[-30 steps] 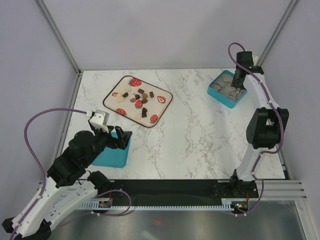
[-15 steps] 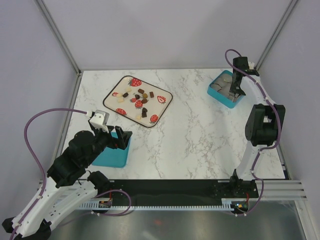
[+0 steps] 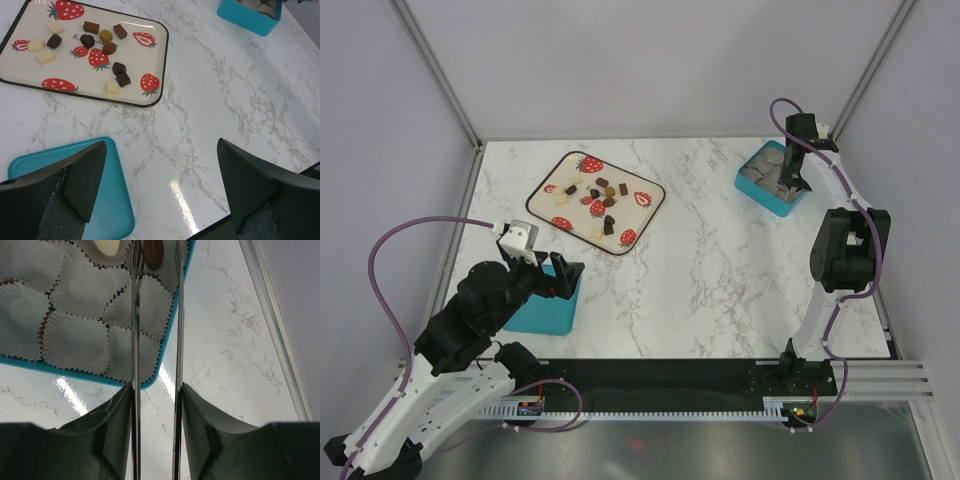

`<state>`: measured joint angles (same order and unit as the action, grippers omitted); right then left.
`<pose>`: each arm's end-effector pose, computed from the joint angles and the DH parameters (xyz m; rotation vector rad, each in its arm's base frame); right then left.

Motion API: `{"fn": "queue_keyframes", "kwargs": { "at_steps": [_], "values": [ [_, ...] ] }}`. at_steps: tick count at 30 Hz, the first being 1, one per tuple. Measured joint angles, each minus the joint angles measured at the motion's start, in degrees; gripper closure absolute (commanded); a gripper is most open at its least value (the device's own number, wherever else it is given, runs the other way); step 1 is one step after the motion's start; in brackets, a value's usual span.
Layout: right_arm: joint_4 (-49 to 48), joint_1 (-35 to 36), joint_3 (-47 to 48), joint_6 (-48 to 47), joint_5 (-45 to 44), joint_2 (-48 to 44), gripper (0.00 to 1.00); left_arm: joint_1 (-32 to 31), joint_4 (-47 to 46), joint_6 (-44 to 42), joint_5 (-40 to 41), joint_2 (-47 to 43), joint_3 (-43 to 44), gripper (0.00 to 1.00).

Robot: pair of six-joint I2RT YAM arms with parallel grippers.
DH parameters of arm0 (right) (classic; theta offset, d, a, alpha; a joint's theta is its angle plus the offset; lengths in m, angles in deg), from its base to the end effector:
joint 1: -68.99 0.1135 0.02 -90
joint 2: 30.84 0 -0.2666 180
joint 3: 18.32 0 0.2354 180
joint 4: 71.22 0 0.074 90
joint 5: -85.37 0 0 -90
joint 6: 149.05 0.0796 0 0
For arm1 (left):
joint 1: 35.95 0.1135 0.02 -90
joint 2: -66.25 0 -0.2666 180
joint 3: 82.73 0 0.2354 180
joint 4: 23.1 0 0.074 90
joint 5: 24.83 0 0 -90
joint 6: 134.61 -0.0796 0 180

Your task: Pack the chocolate

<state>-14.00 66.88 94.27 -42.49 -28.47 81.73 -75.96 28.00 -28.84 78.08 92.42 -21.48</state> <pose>0.4358 -0.0483 0.2364 0.5572 2.4347 -0.4298 0.1026 -0.0629 0.3245 0.2359 1.8544 -0.4701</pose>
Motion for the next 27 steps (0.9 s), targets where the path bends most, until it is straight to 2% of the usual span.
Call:
{"fn": "queue_keyframes", "kwargs": {
  "at_steps": [4, 19, 27],
  "values": [
    [0.0, 0.0, 0.0, 0.0, 0.0, 0.0, 0.49, 0.0, 0.0, 0.0, 0.0, 0.0, 0.0, 0.0],
    [1.0, 1.7, 1.2, -1.2, 3.8, -3.0, 0.51, 0.0, 0.0, 0.0, 0.0, 0.2, 0.0, 0.0],
    [-0.2, 8.2, 0.1, -4.4, 14.2, -10.8, 0.5, 0.0, 0.0, 0.0, -0.1, 0.6, 0.0, 0.0]
  ]
}}
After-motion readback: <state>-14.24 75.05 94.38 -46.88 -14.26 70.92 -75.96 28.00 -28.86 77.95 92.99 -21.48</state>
